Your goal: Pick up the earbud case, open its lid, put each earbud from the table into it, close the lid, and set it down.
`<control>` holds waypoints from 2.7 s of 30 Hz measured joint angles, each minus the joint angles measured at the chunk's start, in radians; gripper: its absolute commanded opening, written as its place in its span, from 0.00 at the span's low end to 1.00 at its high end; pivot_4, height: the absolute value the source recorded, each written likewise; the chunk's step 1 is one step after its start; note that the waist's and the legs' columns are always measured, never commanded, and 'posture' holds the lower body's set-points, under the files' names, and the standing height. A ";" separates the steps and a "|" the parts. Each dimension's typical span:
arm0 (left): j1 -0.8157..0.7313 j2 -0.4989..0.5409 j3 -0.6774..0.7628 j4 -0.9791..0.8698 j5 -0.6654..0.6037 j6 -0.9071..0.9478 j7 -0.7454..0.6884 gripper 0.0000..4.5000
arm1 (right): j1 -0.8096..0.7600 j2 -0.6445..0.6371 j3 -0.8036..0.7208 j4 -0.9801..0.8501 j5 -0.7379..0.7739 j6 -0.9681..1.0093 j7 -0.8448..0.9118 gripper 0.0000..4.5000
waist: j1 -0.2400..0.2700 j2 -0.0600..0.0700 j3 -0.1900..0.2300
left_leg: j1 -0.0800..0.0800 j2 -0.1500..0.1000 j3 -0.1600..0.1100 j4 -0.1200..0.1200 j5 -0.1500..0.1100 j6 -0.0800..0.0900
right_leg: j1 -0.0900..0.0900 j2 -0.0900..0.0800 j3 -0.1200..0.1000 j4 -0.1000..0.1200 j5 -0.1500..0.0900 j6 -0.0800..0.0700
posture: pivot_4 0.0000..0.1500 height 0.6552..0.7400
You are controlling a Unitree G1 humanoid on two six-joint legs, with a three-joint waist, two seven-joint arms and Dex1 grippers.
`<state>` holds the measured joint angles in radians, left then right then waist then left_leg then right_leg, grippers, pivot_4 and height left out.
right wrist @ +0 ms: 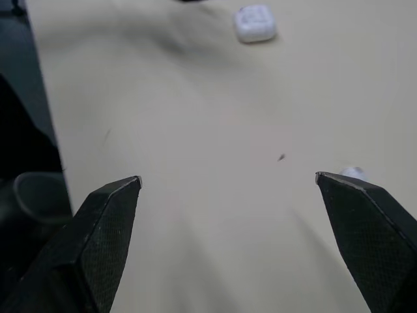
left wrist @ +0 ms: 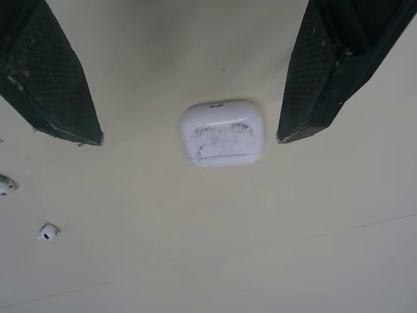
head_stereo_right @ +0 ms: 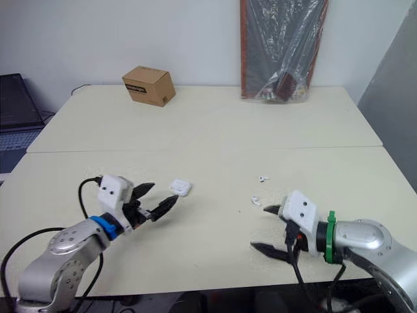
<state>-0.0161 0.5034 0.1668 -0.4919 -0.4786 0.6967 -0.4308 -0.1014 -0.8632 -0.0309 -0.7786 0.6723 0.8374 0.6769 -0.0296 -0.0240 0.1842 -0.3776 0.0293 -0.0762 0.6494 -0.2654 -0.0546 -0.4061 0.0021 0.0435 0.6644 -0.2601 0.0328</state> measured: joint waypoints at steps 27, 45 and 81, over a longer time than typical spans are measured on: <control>-0.227 -0.075 -0.179 0.124 0.159 0.288 0.197 1.00 | -0.148 0.059 0.042 -0.042 0.040 0.101 -0.085 1.00 | 0.002 0.000 0.000 | -0.001 0.000 -0.001 0.001 0.000 0.000 | 0.000 0.000 -0.001 0.000 0.000 0.000 | 1.00 1.00; -0.332 -0.076 -0.201 0.190 0.174 0.372 0.179 1.00 | -0.149 0.081 0.054 -0.057 0.047 0.102 -0.120 1.00 | 0.002 0.000 0.000 | -0.001 -0.001 -0.001 0.000 0.000 0.000 | 0.000 0.000 -0.001 0.000 0.000 0.000 | 1.00 1.00; -0.326 0.108 -0.202 0.391 0.200 -0.473 -0.419 0.62 | -0.556 0.568 -0.147 0.432 0.574 0.595 -0.680 1.00 | 0.002 0.001 0.000 | -0.005 0.000 0.000 -0.003 0.000 0.000 | -0.005 -0.001 0.000 0.000 0.003 -0.007 | 1.00 1.00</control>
<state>-0.3424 0.6115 -0.0357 -0.1013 -0.2784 0.2238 -0.8503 -0.6571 -0.2951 -0.1782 -0.3464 1.2464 1.4319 -0.0033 -0.0275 -0.0233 0.1846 -0.3823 0.0288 -0.0761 0.6468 -0.2653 -0.0545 -0.4108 0.0013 0.0431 0.6640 -0.2570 0.0262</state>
